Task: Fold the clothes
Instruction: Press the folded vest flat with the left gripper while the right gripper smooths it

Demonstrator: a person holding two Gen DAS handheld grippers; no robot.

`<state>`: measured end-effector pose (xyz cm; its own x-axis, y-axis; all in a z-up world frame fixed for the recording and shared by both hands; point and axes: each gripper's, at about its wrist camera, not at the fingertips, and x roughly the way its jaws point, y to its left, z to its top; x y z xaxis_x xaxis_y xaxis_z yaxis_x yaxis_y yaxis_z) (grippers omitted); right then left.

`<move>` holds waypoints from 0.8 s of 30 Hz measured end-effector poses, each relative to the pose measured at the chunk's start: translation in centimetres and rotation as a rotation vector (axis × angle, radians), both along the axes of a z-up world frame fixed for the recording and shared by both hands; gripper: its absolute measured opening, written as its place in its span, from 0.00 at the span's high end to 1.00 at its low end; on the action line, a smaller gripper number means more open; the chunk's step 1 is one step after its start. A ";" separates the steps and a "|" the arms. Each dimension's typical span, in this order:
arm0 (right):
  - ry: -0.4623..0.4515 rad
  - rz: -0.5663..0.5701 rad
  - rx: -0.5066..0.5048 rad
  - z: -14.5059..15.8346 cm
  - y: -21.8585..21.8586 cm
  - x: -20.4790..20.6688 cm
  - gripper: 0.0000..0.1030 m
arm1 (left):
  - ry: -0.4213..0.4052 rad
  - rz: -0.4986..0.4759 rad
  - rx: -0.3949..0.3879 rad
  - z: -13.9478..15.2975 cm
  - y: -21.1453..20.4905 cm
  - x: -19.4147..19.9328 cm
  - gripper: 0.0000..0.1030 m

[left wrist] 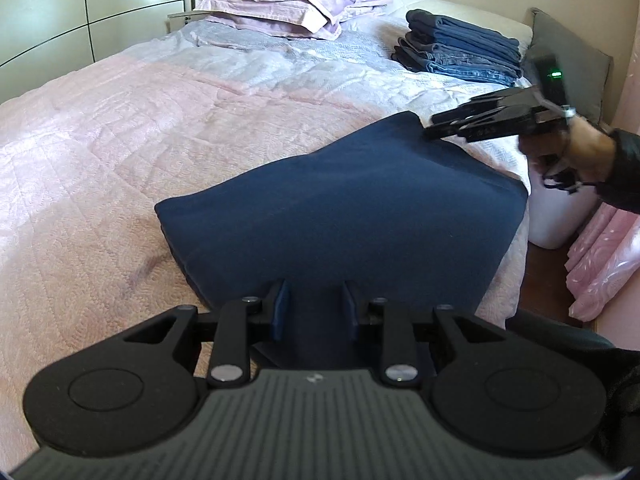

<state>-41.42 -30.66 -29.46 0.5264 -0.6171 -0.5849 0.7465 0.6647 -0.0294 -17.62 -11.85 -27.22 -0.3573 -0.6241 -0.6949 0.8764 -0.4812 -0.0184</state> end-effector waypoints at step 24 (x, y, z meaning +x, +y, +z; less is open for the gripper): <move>0.053 0.265 -0.165 2.1 19.4 4.1 0.28 | -0.070 0.056 -0.034 0.1 0.9 -1.4 0.75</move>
